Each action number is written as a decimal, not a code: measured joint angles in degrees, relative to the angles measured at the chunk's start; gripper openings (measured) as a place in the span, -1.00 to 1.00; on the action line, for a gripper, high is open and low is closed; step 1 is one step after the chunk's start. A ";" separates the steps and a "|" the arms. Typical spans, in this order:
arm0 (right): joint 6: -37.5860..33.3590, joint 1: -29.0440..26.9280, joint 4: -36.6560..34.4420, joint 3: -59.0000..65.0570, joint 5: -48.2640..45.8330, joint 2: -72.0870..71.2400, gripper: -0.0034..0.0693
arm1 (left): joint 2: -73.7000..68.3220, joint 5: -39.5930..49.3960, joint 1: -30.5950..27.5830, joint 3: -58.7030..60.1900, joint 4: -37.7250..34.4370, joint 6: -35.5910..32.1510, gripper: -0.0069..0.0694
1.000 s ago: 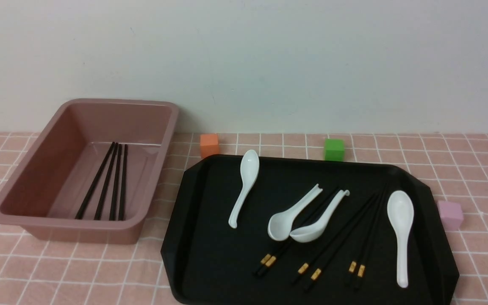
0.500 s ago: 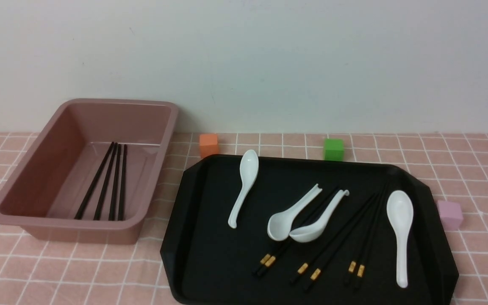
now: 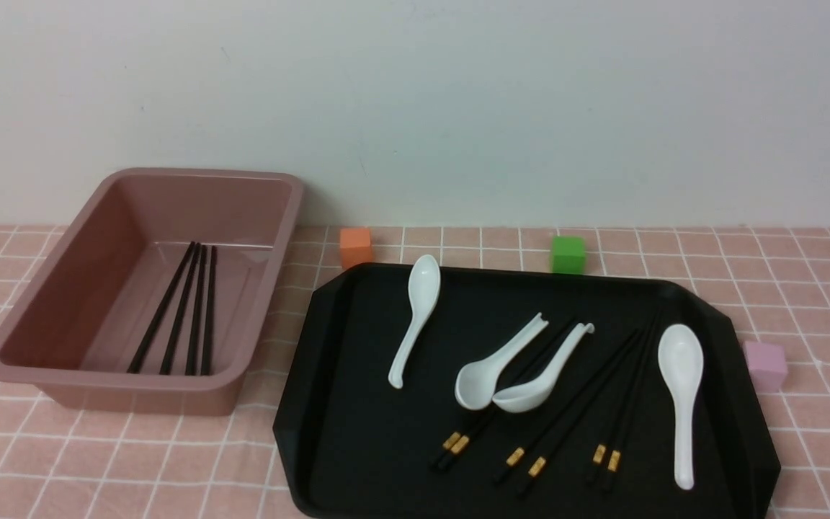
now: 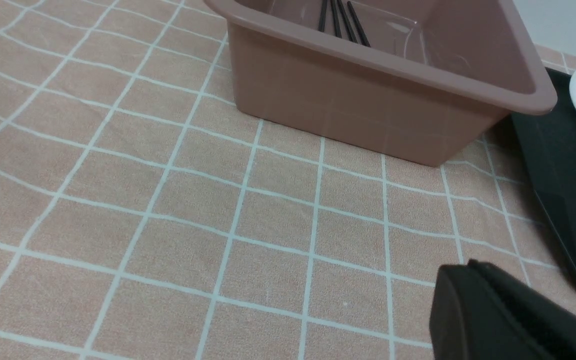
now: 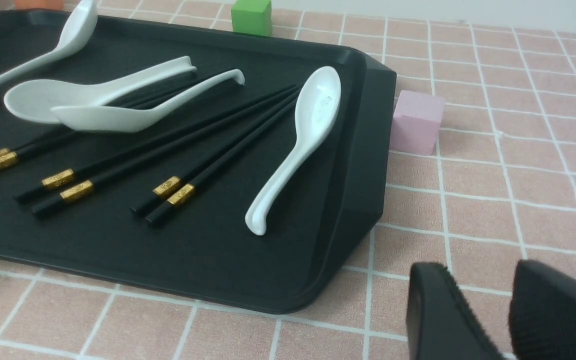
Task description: On pink tablecloth take chopsticks from black tray and put them in box.
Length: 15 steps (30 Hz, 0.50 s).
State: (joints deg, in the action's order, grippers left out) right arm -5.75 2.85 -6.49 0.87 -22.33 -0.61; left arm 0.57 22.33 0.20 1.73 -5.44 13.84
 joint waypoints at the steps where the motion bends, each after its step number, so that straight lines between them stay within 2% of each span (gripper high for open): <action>1: 0.00 0.00 0.00 0.00 0.00 0.00 -0.25 | 0.00 0.00 0.00 0.00 0.00 0.00 -0.85; 15: 0.00 0.00 0.00 0.00 0.00 0.00 -0.25 | 0.00 0.00 0.00 0.00 0.07 0.00 -0.83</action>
State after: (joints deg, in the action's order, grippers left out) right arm -5.75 2.85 -6.49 0.87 -22.33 -0.61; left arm 0.57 22.33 0.20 1.73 -5.37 13.84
